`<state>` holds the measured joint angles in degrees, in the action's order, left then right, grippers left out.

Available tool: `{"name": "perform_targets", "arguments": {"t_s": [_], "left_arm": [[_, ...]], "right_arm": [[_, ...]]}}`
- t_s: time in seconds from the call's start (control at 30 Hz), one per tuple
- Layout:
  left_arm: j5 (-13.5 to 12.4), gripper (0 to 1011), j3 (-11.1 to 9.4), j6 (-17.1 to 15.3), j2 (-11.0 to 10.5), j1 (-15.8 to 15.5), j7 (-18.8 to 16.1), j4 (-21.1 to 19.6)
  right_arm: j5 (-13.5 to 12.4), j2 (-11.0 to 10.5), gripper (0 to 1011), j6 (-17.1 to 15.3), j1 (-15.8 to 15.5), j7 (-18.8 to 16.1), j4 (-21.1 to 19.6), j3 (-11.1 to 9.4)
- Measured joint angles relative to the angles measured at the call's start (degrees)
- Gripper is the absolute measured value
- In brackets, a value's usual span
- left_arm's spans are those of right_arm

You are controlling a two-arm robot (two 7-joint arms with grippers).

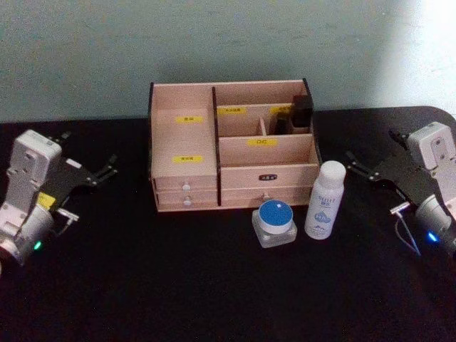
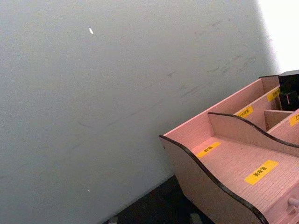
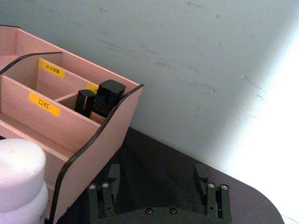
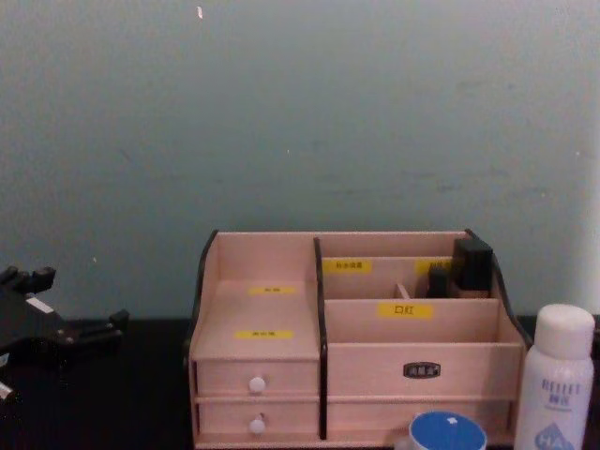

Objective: Pick up the facial cleanser and watermelon frost from the table and place them into the tiered storage box.

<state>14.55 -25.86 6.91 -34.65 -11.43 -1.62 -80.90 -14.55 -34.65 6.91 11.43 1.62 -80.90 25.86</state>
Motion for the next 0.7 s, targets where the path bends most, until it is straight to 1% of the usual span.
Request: {"name": "perform_targets", "arguments": {"t_s": [0.7], "left_arm": [[0.0,1001,0.0,0.0,0.0,0.0,0.0,0.0]], "right_arm": [[0.0,0.0,1000,0.0,0.0,0.0,0.0,0.0]]}}
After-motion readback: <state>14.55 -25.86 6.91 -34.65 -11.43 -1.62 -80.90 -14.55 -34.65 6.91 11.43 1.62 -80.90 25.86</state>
